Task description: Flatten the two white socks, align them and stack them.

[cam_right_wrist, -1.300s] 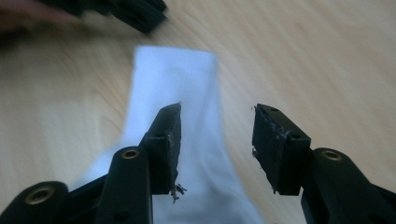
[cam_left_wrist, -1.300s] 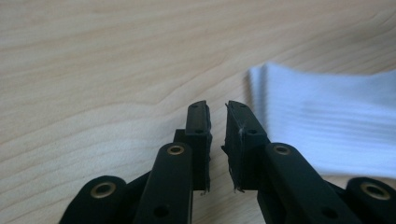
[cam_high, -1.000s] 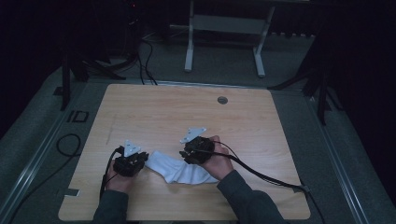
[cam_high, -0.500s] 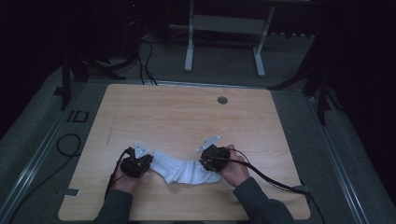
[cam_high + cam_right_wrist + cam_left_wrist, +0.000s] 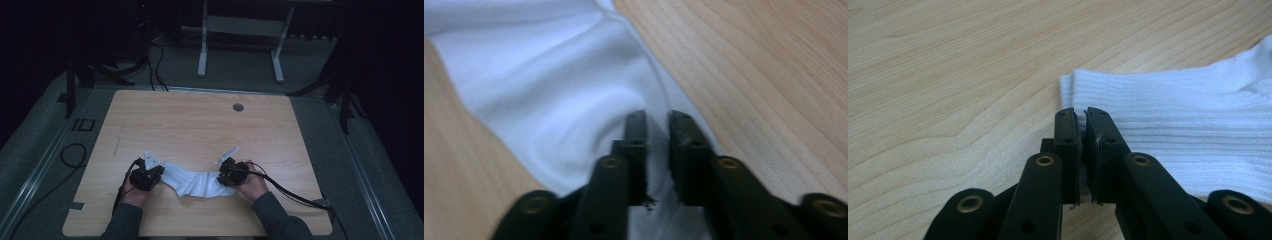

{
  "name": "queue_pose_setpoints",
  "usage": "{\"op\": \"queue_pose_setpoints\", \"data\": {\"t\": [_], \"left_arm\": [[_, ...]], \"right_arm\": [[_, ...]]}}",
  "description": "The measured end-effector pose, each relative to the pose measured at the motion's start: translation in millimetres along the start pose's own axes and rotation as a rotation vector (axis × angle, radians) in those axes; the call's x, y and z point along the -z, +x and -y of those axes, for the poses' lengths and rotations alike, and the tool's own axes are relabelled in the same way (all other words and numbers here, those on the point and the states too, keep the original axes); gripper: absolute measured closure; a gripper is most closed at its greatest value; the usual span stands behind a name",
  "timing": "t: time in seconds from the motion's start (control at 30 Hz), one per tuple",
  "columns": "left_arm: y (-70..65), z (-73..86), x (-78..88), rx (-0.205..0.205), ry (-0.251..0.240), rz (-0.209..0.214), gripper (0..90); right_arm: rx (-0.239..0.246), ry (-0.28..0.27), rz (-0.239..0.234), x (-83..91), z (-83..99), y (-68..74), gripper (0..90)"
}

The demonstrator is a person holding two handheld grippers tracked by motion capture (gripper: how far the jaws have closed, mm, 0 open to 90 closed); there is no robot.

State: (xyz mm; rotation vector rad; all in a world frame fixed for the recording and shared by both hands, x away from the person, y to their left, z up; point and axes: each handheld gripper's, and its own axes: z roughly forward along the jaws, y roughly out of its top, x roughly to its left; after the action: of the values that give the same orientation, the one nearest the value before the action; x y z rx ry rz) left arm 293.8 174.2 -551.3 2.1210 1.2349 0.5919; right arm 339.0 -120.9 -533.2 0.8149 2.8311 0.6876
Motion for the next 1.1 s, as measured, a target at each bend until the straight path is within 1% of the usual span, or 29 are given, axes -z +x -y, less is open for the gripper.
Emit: {"op": "queue_pose_setpoints", "data": {"t": [0.07,0.13,0.3,0.4,0.47,0.53,0.63,0.83,0.97,1.07,1.1], "left_arm": [[0.5,0.3,0.0,0.002,-0.001,0.003,84.1],[0.8,0.3,0.0,0.004,-0.002,0.004,84.2],[0.8,0.4,-0.5,0.009,-0.004,0.005,84.2],[0.9,0.4,-0.6,0.01,-0.005,0.007,84.2],[0.8,0.4,-0.9,0.01,-0.006,0.007,84.2],[0.8,0.4,-0.9,0.01,-0.006,0.007,84.2],[0.4,0.4,-1.0,0.013,-0.007,0.008,84.2],[0.7,0.5,-0.9,0.014,-0.005,0.01,84.3],[0.4,0.4,-1.0,0.018,-0.006,0.008,84.3],[-0.1,0.3,-0.9,0.022,-0.003,0.006,84.5],[-0.6,0.3,-0.9,0.022,-0.004,0.002,84.6]], "right_arm": [[0.012,0.007,0.004,2.3,0.3,1.6,86.8],[0.021,-0.001,0.009,7.1,0.9,1.9,87.8],[0.023,-0.045,0.024,32.5,3.0,0.5,88.1],[0.013,-0.079,0.03,49.9,5.2,-2.7,88.1],[0.009,-0.094,0.045,59.9,6.8,-5.1,88.1],[0.002,-0.107,0.051,68.3,8.8,-8.4,88.2],[-0.006,-0.115,0.059,75.3,11.1,-11.4,88.2],[-0.015,-0.113,0.055,81.3,15.3,-13.7,88.2],[-0.02,-0.097,0.044,77.2,16.8,-14.8,88.1],[-0.022,-0.086,0.026,71.7,16.6,-15.4,87.8],[-0.02,-0.083,0.029,70.0,16.3,-15.4,87.8]]}}
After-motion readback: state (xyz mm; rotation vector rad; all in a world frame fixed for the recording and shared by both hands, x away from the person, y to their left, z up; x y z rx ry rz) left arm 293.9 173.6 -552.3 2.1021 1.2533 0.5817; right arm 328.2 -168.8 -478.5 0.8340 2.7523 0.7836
